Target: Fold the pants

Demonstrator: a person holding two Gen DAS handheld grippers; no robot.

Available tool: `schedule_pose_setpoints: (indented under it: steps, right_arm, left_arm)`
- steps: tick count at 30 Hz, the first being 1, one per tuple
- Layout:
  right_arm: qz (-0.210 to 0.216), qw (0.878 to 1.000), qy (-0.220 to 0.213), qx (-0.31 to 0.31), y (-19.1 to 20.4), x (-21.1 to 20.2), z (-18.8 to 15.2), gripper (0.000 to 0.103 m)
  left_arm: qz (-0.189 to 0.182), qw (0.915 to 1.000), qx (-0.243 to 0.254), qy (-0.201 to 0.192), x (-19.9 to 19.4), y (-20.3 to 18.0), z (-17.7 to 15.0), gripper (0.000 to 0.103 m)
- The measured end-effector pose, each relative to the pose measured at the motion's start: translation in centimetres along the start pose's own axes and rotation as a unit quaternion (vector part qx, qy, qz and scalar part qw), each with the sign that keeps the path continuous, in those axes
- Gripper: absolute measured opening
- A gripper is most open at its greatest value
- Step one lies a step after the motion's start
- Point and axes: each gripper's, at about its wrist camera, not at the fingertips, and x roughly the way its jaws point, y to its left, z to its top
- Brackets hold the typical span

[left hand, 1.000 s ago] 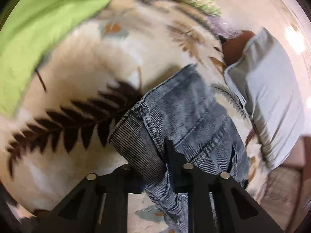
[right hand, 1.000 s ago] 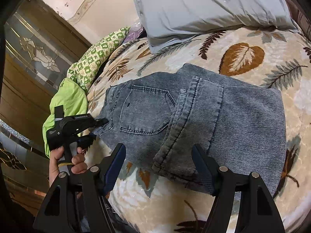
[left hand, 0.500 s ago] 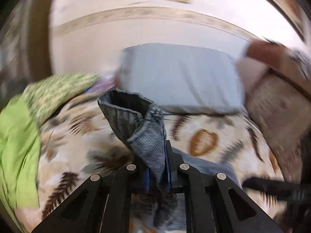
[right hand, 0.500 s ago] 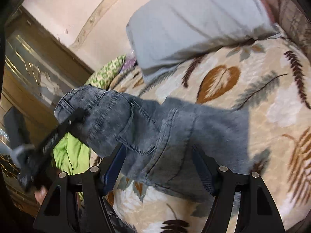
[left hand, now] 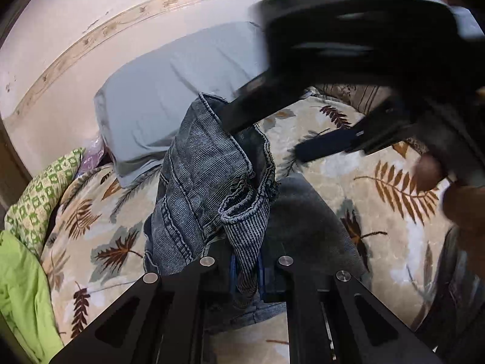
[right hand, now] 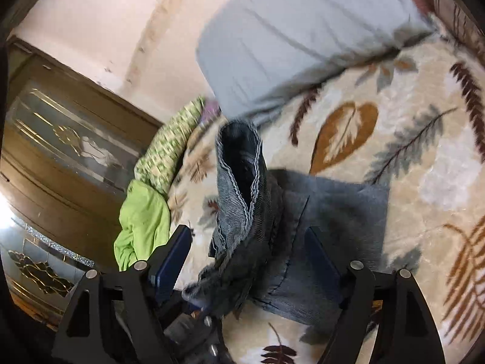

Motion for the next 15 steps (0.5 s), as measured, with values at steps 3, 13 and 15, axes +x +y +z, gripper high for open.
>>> schedule_pose_setpoints:
  steps: [3, 13, 15]
  right_arm:
    - [0.009, 0.999, 0.032, -0.007, 0.7, 2.4, 0.4, 0.066]
    - [-0.029, 0.999, 0.001, -0.014, 0.3, 0.2, -1.0, 0.012]
    - [-0.031, 1.0, 0.003, 0.003, -2.1, 0.4, -1.8, 0.012]
  left_arm:
    - [-0.001, 0.9999, 0.015, -0.004, -0.6, -0.1, 0.2, 0.009]
    - [-0.056, 0.9973, 0.047, 0.002, -2.5, -2.4, -0.3, 0.01]
    - [-0.078, 0.9957, 0.037, 0.032, -0.4, -3.0, -1.1, 0.01]
